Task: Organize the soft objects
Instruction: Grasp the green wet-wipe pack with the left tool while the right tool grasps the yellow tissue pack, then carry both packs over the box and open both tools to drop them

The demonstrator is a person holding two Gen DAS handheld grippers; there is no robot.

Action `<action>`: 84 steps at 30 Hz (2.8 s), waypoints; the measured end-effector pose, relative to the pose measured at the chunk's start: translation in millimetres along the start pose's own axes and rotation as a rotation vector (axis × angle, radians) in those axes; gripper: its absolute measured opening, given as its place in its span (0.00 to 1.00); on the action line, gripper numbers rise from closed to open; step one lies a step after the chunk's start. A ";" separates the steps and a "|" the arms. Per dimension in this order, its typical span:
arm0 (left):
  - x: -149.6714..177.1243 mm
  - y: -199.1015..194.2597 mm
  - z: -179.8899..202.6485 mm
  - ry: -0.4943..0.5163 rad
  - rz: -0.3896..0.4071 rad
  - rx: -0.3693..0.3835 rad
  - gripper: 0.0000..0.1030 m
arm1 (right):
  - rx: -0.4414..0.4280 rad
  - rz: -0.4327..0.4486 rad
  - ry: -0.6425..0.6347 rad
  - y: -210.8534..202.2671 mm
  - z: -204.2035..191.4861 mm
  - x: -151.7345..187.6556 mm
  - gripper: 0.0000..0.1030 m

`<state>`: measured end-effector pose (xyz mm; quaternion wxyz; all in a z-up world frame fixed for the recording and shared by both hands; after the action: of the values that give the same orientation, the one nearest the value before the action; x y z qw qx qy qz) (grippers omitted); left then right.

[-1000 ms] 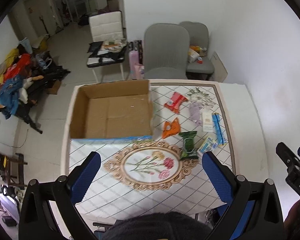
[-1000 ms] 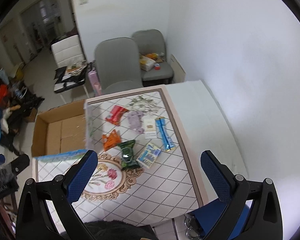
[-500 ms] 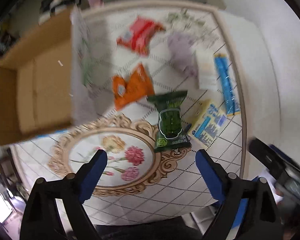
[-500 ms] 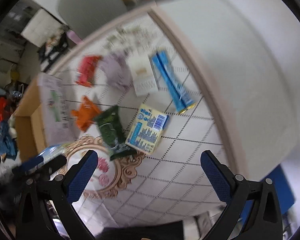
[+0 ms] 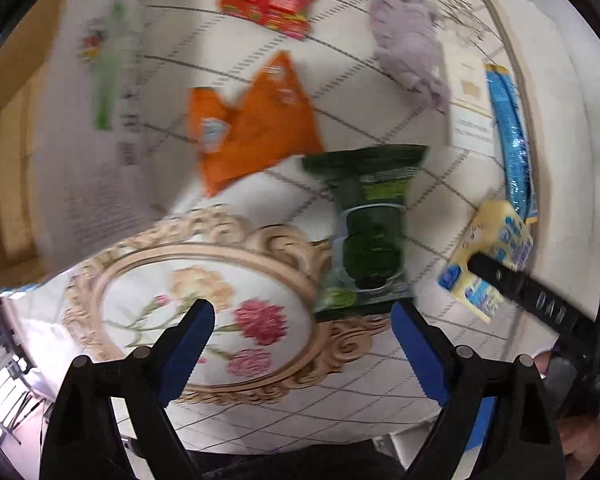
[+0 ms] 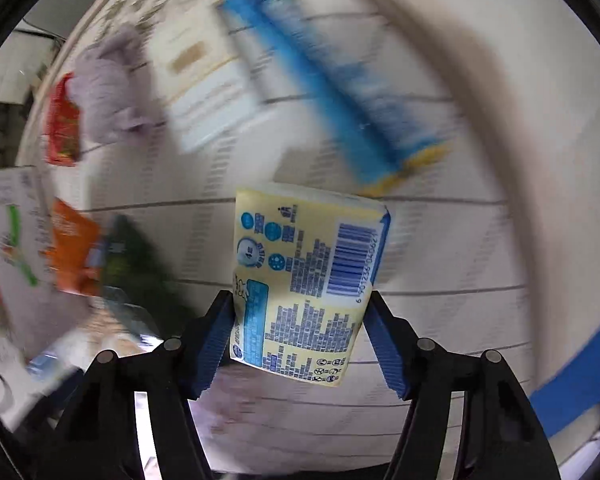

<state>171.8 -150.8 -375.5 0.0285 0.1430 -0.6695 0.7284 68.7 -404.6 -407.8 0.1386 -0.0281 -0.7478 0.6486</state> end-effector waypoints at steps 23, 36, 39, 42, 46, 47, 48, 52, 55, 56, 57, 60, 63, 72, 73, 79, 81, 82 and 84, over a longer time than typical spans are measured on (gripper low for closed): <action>43.2 48.0 8.6 0.139 0.031 0.028 0.33 | -0.073 0.043 -0.010 10.5 -30.0 33.8 0.63; 43.1 -185.3 -137.6 0.005 0.357 0.212 0.33 | -0.269 0.250 -0.456 -151.2 -255.3 35.3 0.63; 10.5 -205.8 -175.4 -0.038 0.397 0.190 0.33 | -0.242 0.288 -0.542 -166.4 -322.1 25.7 0.63; -26.4 -204.3 -210.5 -0.075 0.368 0.206 0.33 | -0.232 0.276 -0.593 -159.5 -380.3 5.4 0.63; -78.6 -179.6 -254.1 -0.105 0.267 0.246 0.33 | -0.163 0.225 -0.646 -122.5 -458.8 -27.3 0.63; -90.5 -171.5 -264.4 -0.120 0.240 0.260 0.33 | -0.149 0.214 -0.641 -116.2 -468.7 -31.6 0.63; -101.9 -162.0 -273.8 -0.127 0.210 0.267 0.33 | -0.135 0.194 -0.642 -106.1 -478.4 -38.6 0.63; -137.5 -122.7 -284.6 -0.117 0.106 0.259 0.33 | -0.086 0.133 -0.627 -58.6 -501.7 -66.4 0.63; -158.7 -95.2 -286.8 -0.089 0.044 0.258 0.33 | -0.105 0.060 -0.640 -22.9 -510.5 -84.5 0.63; -163.8 -86.1 -285.9 -0.080 0.020 0.266 0.33 | -0.091 0.055 -0.635 -17.3 -511.8 -87.9 0.63; -166.7 -81.1 -284.6 -0.073 0.007 0.273 0.33 | -0.060 0.056 -0.642 -11.0 -514.9 -91.8 0.63; -171.3 -69.8 -278.5 -0.059 -0.015 0.284 0.33 | -0.033 0.058 -0.629 0.6 -516.2 -99.4 0.63; -185.2 -62.7 -269.7 -0.046 -0.023 0.290 0.33 | -0.009 0.063 -0.616 8.5 -518.6 -108.2 0.63; -196.1 -54.3 -269.1 -0.047 -0.049 0.188 0.44 | -0.002 0.050 -0.621 20.9 -526.5 -121.9 0.80; -194.7 -56.7 -270.4 -0.046 -0.040 0.189 0.55 | 0.008 0.059 -0.627 18.0 -528.9 -119.3 0.83; -174.0 -75.4 -292.1 -0.051 0.030 0.142 0.83 | 0.069 0.056 -0.622 8.1 -525.7 -103.4 0.89; -162.3 -81.7 -303.6 -0.060 0.055 0.130 0.89 | 0.075 0.064 -0.617 3.6 -514.0 -94.1 0.92; -157.1 -85.2 -309.3 -0.070 0.071 0.124 0.90 | 0.076 0.069 -0.608 1.3 -512.1 -88.7 0.93; -147.4 -91.0 -317.4 -0.070 0.105 0.110 0.90 | 0.052 0.072 -0.586 -1.2 -507.7 -80.9 0.93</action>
<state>280.1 192.8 -343.7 -0.0409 0.1344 -0.6356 0.7592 270.3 65.9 -359.5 -0.1058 0.1374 -0.7377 0.6524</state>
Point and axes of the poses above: each gripper's, at about its wrist camera, not at the fingertips, and y roughly the way its jaws point, z to its right, x to its underside, the point moved 3 cm from there along y, roughly the way its jaws point, and after that the axes turned 12 degrees about -y, right-handed, at the moved point
